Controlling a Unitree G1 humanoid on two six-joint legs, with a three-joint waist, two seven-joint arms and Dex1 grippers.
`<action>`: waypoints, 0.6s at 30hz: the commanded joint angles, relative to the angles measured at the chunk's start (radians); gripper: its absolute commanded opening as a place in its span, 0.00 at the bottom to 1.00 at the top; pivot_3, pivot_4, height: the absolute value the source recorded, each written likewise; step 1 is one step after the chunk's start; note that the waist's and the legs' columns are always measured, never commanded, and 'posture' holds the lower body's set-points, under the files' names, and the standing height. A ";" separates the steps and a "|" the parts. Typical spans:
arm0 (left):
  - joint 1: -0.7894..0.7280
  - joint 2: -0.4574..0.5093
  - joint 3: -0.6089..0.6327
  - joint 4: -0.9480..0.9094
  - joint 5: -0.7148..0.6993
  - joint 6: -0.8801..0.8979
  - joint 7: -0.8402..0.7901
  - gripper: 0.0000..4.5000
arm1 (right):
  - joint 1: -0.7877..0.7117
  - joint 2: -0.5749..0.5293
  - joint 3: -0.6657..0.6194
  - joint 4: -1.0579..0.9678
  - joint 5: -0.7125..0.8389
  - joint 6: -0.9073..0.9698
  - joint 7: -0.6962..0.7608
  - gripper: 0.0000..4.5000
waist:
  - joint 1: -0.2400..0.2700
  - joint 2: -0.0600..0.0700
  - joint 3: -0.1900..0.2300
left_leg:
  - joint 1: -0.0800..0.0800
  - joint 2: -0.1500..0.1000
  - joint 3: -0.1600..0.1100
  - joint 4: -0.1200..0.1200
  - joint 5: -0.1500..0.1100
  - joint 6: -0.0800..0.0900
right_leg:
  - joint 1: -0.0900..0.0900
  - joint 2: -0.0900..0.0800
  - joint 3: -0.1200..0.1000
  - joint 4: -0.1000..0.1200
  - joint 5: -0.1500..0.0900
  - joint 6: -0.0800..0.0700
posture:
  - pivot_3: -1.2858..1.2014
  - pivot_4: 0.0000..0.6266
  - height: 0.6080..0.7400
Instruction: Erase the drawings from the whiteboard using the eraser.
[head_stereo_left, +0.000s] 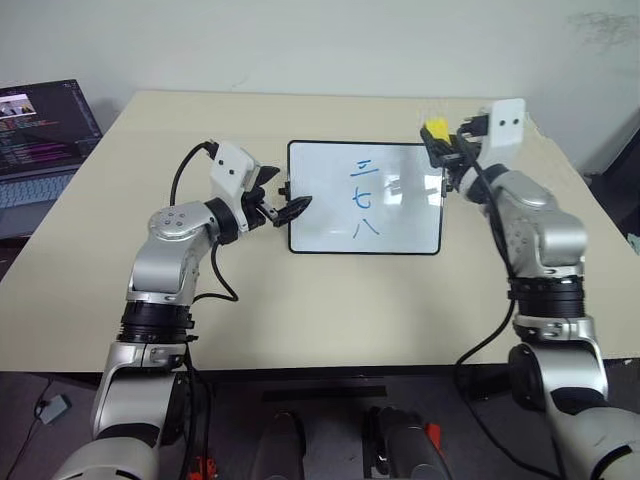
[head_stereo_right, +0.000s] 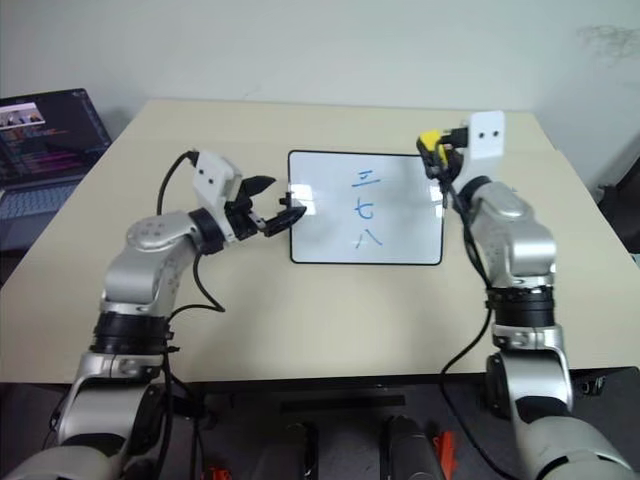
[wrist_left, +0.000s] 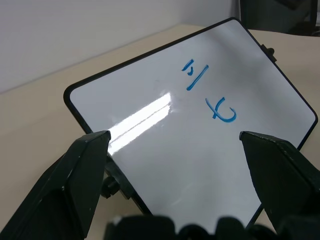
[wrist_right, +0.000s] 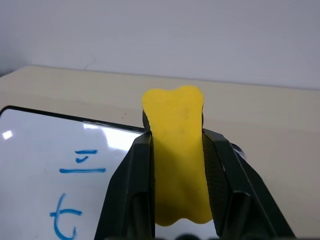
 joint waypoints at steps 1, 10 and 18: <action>0.004 0.018 0.009 -0.067 -0.002 0.013 0.007 1.00 | -0.030 0.038 0.019 0.000 -0.028 -0.079 -0.012 0.22 | -0.002 0.000 0.000 | 0.000 0.000 0.000 0.000 0.000 0.000 | 0.000 0.000 0.000 0.000 0.000 0.000 | 0.52 0.24 1.00; 0.030 0.012 -0.013 -0.113 0.002 0.055 0.015 1.00 | -0.008 0.139 0.112 0.080 -0.120 -0.294 0.007 0.22 | -0.004 0.000 0.000 | 0.000 0.000 0.000 0.000 0.000 0.000 | -0.001 0.000 0.000 0.001 0.000 0.000 | 0.52 0.24 1.00; 0.021 0.009 -0.031 -0.110 0.008 0.073 0.017 1.00 | -0.085 0.183 0.137 0.311 -0.195 -0.467 0.004 0.22 | -0.005 0.000 0.000 | 0.000 0.000 0.000 0.000 0.000 0.000 | -0.001 0.000 0.000 0.002 0.000 0.000 | 0.52 0.24 1.00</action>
